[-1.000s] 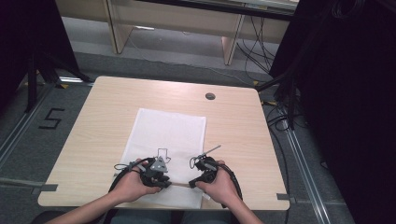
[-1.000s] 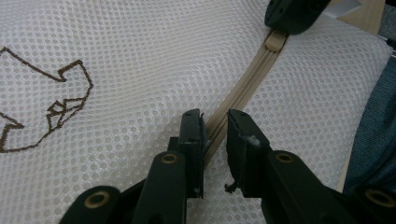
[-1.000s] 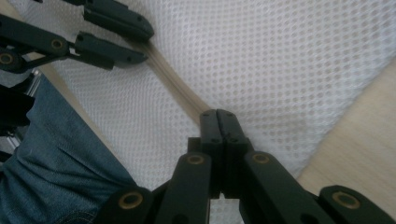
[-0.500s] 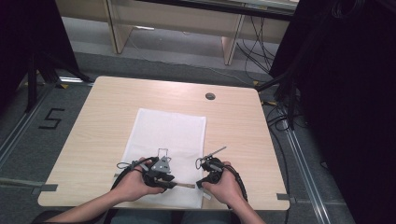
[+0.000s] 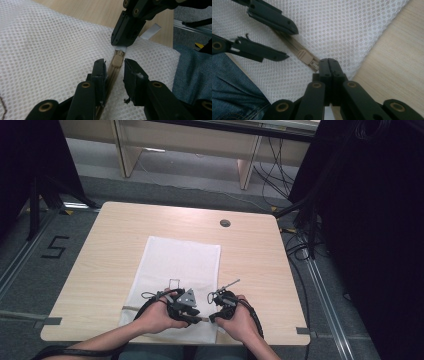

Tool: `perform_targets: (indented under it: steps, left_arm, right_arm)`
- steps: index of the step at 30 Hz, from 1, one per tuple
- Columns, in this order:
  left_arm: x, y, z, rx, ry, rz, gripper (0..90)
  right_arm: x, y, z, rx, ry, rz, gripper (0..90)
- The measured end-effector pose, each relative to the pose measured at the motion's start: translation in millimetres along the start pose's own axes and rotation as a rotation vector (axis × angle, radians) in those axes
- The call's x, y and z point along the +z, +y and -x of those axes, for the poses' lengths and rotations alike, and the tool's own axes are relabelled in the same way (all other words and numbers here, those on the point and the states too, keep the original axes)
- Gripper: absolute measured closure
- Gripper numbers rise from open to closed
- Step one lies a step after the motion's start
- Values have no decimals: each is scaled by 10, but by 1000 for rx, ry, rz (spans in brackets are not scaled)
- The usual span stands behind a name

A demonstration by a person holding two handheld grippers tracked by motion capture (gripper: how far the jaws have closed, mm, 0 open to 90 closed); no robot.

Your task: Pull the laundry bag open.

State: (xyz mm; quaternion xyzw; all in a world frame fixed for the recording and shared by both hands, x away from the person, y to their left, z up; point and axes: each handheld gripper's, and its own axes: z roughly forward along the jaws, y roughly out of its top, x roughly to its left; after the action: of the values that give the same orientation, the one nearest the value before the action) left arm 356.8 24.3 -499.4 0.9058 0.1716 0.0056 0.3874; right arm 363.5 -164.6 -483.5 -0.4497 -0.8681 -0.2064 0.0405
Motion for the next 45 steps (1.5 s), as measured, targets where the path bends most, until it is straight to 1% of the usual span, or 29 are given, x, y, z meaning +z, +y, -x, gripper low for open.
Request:
perform_targets:
  steps: [8,9,10,11,12,13,14,15,17,18,19,20,22,23,24,25,26,28,30,31,32,33,35,36,37,40,42,43,45]
  left_arm:
    - [97,34,-1,8,-11,-2,734]
    - [102,36,-2,13,-8,-6,736]
    - [103,42,3,36,-6,-3,739]
    - [109,40,19,22,-11,3,741]
    - [112,44,23,35,-17,1,743]
    - [128,46,40,25,-29,9,746]
    - [142,47,48,35,-17,4,745]
    - [159,50,61,36,-18,7,748]
    - [170,59,53,48,-21,7,755]
    - [175,60,57,39,-18,8,760]
    - [171,64,50,49,-15,0,770]
    - [175,65,58,41,-13,3,781]
    - [176,66,58,46,-4,-3,806]
    - [179,65,64,35,-5,2,810]
    - [175,69,57,46,-4,1,812]
    - [173,67,65,25,-5,0,814]
    - [174,66,63,21,-8,3,815]
    - [169,65,66,10,-6,6,817]
    - [163,66,64,6,-5,7,817]
    - [157,69,60,16,-3,8,818]
    - [154,68,62,14,-2,10,818]
    - [152,64,71,-5,-2,11,818]
    - [143,65,66,-10,-5,11,818]
    - [142,64,68,-12,-8,15,818]
    - [127,66,58,1,-6,9,818]
    - [102,57,58,-10,-5,7,818]
    - [101,51,56,4,-11,11,819]
    - [102,50,63,-4,-6,12,818]
    - [81,57,61,5,-2,10,819]
  right_arm:
    - [2,-1,7,7,5,3,900]
    - [3,-1,9,6,5,3,900]
    - [2,0,8,8,5,2,900]
    - [3,1,11,6,6,3,900]
    - [4,3,13,9,6,-2,900]
    - [3,2,12,5,8,1,900]
    - [2,3,9,16,6,-6,900]
    - [3,2,11,6,7,2,900]
    - [2,-1,9,13,6,2,900]
    - [2,-2,10,13,7,3,900]
    - [-5,-3,-4,35,9,-6,900]
    - [-3,0,9,25,7,-7,900]
    - [-5,1,5,33,5,-12,900]
    - [-5,0,6,33,6,-12,900]
    - [-5,-1,7,35,5,-11,900]
    - [-5,-2,7,36,6,-10,900]
    - [7,-1,36,-10,10,9,900]
    - [-5,-7,1,24,8,-3,900]
    - [-5,-7,-6,21,5,-5,900]
    - [9,-10,2,-5,-12,1,900]
    - [2,-5,-9,0,-8,-1,900]
    - [10,-3,-8,-8,-7,0,900]
    - [3,4,0,-13,-2,-10,900]
    - [6,0,-5,1,6,-4,900]
    - [5,0,6,-3,4,-3,900]
    - [2,-10,17,-3,10,-1,900]
    - [2,-9,13,-5,9,-3,900]
    - [12,-11,16,-19,-1,3,900]
    - [11,-8,16,-23,-1,0,900]
